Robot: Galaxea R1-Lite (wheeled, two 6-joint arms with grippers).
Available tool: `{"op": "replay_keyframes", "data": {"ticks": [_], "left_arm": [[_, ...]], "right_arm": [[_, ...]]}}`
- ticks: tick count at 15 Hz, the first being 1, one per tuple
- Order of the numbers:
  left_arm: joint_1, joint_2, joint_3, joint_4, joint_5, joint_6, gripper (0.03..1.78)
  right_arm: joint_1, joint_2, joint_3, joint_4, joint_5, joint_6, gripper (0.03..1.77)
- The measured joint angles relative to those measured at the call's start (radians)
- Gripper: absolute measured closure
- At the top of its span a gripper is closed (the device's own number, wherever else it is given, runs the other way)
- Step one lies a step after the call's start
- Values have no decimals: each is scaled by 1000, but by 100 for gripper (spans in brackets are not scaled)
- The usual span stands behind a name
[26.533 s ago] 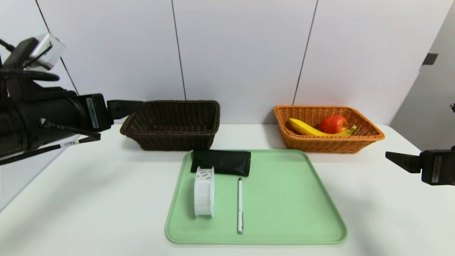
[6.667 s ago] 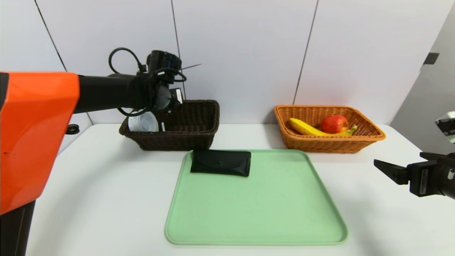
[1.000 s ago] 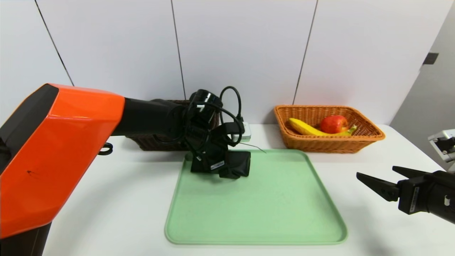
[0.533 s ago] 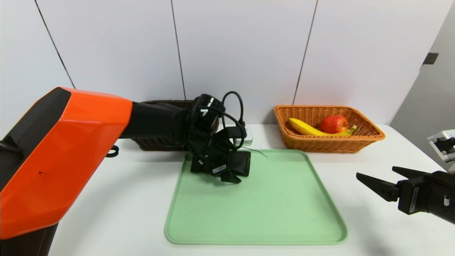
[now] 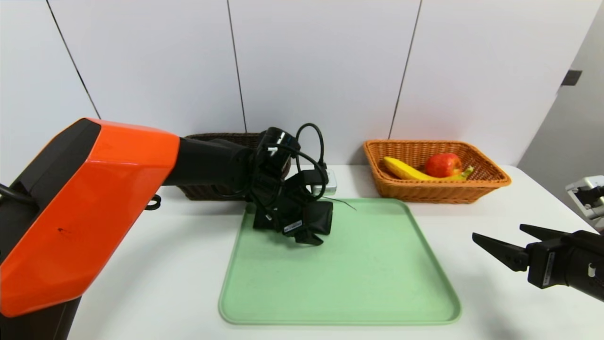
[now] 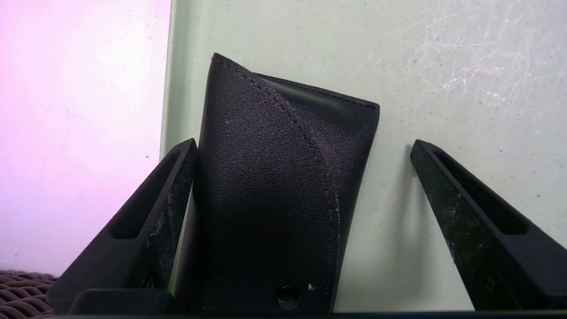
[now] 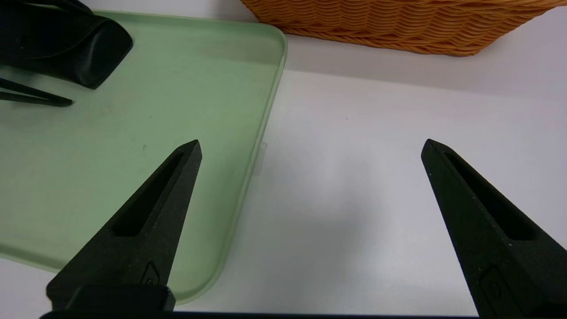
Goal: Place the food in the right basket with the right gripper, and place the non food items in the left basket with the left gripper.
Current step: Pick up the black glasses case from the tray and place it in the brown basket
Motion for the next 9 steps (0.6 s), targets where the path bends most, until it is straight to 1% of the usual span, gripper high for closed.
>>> {"op": "replay_keyframes", "data": {"ticks": [1, 4, 5, 7, 9], "left_arm": [[0, 0, 0, 0, 0, 1, 18], [0, 0, 0, 1, 3, 0, 65], [0, 0, 0, 0, 3, 0, 76], [0, 0, 0, 0, 3, 0, 92], [0, -1, 0, -2, 2, 0, 100]], "right_arm": [[1, 0, 0, 0, 0, 0, 9], [2, 0, 0, 0, 0, 0, 9], [3, 0, 0, 0, 0, 0, 9], [3, 0, 0, 0, 0, -1, 9], [3, 0, 0, 0, 0, -1, 9]]}}
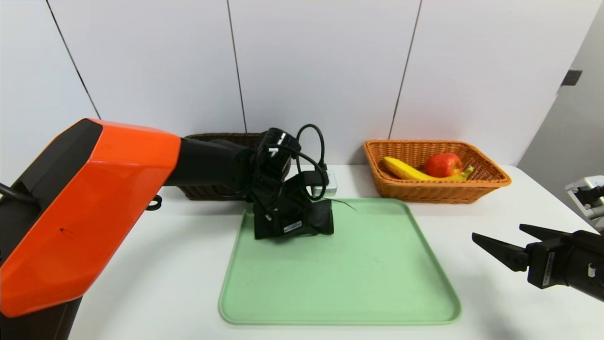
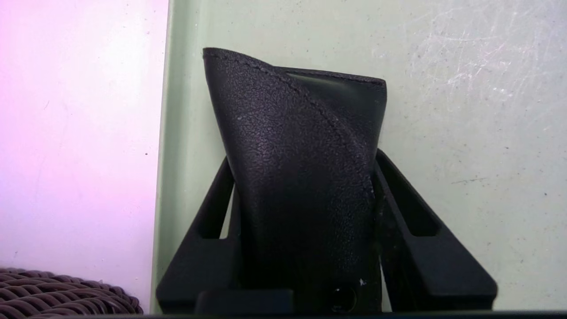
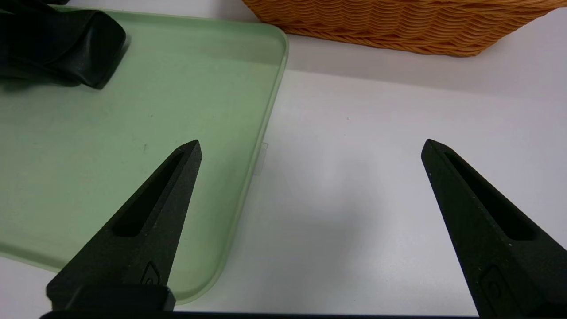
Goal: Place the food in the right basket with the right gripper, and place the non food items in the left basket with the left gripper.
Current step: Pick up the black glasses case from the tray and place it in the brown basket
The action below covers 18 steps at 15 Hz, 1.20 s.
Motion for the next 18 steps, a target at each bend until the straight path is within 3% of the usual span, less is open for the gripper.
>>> {"op": "replay_keyframes", "data": {"ticks": [5, 8, 10, 12, 14, 18], "left_arm": [[-17, -32, -51, -2, 1, -80, 102], [-45, -47, -186, -21, 20, -254, 103], [-54, -60, -225, -121, 91, -422, 103], [-57, -69, -227, -243, 238, -601, 103], [-57, -71, -227, -330, 428, -724, 104], [-17, -61, -225, -454, 880, -817, 105]], "right_arm": [[0, 0, -1, 0, 0, -1, 9], [0, -1, -8, 0, -1, -6, 9], [-3, -5, -7, 0, -1, -8, 9], [-7, -13, -2, 1, -3, -15, 9], [-8, -24, -1, 1, -4, -25, 9], [-8, -42, -4, 1, -6, -64, 9]]}}
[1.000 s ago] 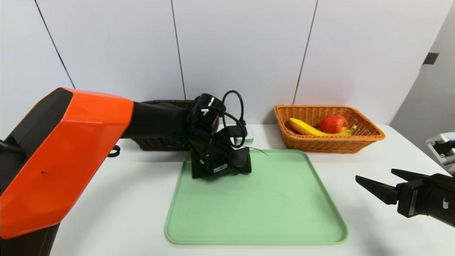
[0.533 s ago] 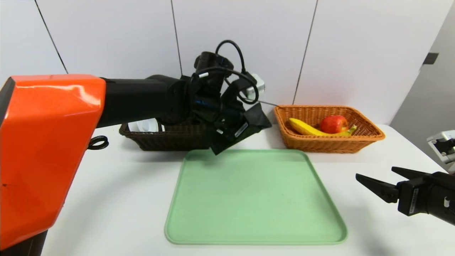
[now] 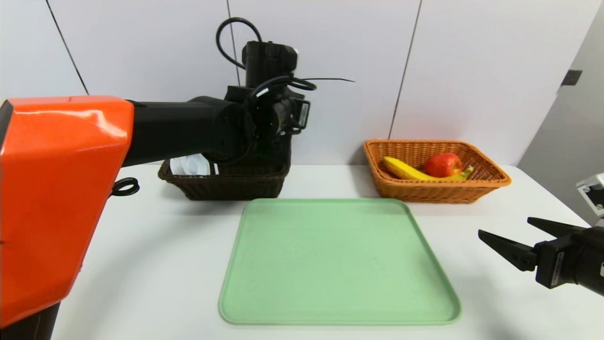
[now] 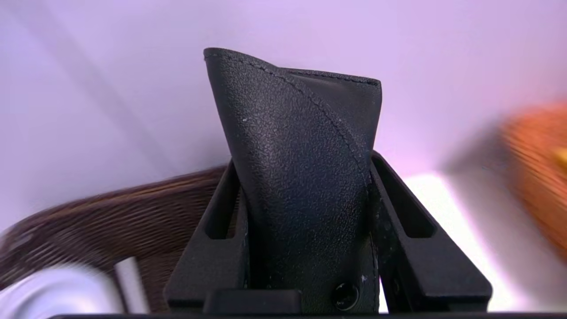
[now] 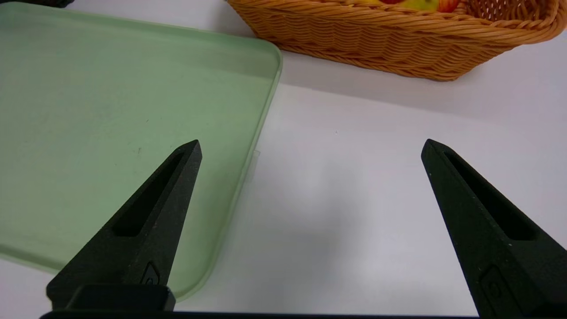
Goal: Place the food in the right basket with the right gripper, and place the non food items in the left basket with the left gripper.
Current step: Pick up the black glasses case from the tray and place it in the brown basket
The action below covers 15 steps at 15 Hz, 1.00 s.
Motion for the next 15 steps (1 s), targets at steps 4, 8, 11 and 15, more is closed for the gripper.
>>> {"op": "replay_keyframes", "data": {"ticks": [4, 8, 11, 15], "left_arm": [[78, 0, 2, -33, 148, -53, 105], [124, -5, 62, -46, 142, -106, 105], [129, 2, 118, -90, 134, -123, 105], [130, 39, 152, -155, 121, -124, 105]], "right_arm": [[-1, -6, 0, 0, -1, -32, 9], [0, -6, -9, 1, -4, -50, 9], [-2, -6, -3, 3, -5, -50, 9], [-3, -6, 4, 2, -5, -50, 9]]}}
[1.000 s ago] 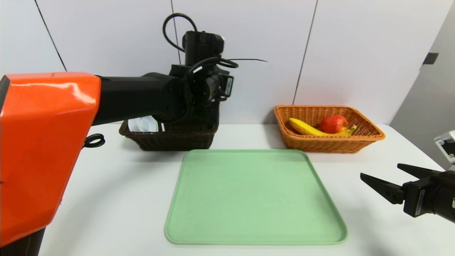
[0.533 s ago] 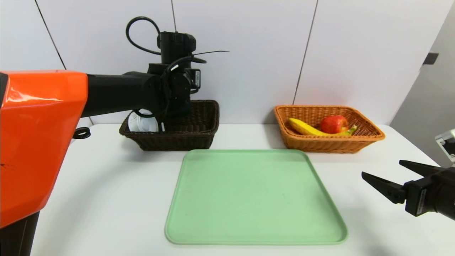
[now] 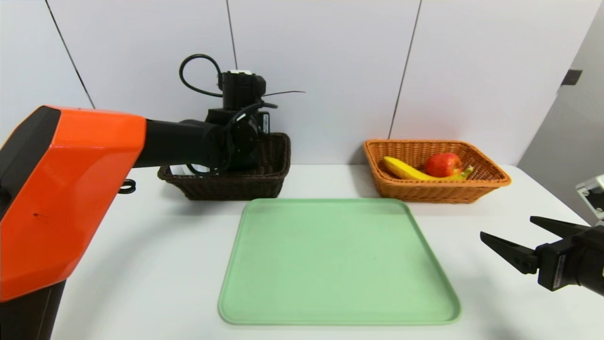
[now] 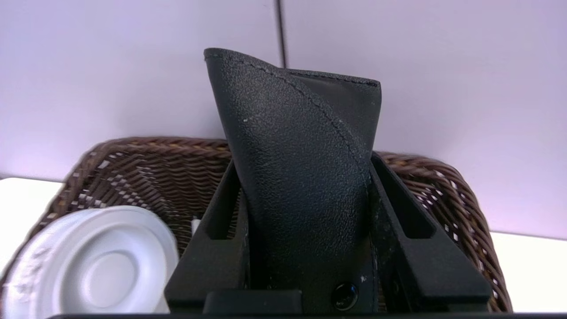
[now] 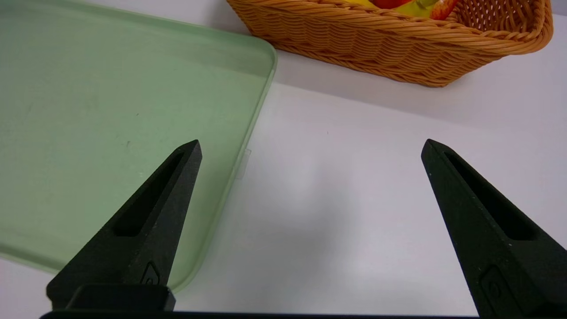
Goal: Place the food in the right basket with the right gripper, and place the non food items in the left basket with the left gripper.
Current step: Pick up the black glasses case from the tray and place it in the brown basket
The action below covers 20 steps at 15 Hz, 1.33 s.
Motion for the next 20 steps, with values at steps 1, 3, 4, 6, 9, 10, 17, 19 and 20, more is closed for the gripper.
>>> {"op": "replay_keyframes", "data": {"ticks": [1, 3, 4, 6, 9, 10, 17, 19, 20], "left_arm": [[6, 11, 2, -13, 0, 1, 105], [13, 33, 3, -30, -4, 0, 105], [12, 42, 3, -39, -11, 0, 105], [15, 55, 3, -45, -15, -8, 105], [15, 66, 3, -45, -15, -13, 105], [15, 69, 3, -45, -16, -14, 106], [32, 78, 4, -51, -15, -17, 106], [30, 81, 3, -74, -13, -24, 106], [29, 82, 3, -76, -13, -24, 106]], "right_arm": [[0, 0, 1, 0, 0, 0, 9], [0, 0, 1, 0, 1, 0, 9], [0, 0, 2, 0, 1, -1, 9], [0, 0, 3, 1, 1, 0, 9], [0, 1, 3, 1, 2, -1, 9], [0, 1, 3, 0, 3, -1, 9], [0, 1, 1, 0, 3, 0, 9], [0, 0, 1, 0, 3, 1, 9], [0, 0, 1, 0, 3, 1, 9]]}}
